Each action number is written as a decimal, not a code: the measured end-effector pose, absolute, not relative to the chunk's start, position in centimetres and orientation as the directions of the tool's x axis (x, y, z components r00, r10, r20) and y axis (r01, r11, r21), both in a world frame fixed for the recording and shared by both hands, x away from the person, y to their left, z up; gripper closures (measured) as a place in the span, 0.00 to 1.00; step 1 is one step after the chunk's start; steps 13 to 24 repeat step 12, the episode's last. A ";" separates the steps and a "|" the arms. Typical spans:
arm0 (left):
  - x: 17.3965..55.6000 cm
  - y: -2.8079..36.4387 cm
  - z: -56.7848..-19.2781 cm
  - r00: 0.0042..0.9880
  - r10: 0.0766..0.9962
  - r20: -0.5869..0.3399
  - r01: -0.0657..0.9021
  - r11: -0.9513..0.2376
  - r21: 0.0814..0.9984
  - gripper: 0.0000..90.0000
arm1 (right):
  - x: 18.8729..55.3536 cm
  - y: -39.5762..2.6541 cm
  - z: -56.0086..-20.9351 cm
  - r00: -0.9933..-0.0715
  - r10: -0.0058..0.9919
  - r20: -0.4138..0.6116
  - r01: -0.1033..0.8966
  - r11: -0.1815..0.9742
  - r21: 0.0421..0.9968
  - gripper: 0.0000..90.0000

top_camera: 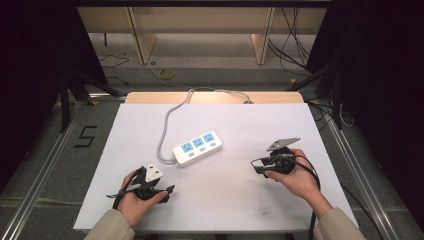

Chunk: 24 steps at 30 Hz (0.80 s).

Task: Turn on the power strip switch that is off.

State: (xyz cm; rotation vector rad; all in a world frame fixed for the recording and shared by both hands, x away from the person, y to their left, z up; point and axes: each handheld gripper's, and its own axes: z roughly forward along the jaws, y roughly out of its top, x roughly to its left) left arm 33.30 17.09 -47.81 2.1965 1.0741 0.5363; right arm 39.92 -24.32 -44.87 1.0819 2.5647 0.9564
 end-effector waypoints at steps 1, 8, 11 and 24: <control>33.3 17.1 -47.8 0.584 0.807 0.083 0.551 -0.470 0.690 0.33 | 39.6 -24.6 -45.0 -0.711 0.700 0.065 0.570 0.519 0.637 0.60; 33.3 17.2 -47.8 0.582 0.808 0.086 0.551 -0.470 0.690 0.33 | 38.0 -26.0 -45.8 -0.693 0.718 0.072 0.567 0.479 0.670 0.59; 33.4 17.3 -47.8 0.575 0.814 0.084 0.555 -0.464 0.691 0.32 | 37.7 -26.2 -45.9 -0.690 0.720 0.075 0.563 0.468 0.681 0.59; 33.5 17.4 -47.9 0.576 0.813 0.087 0.553 -0.466 0.691 0.31 | 37.6 -26.2 -45.9 -0.688 0.721 0.076 0.563 0.466 0.683 0.58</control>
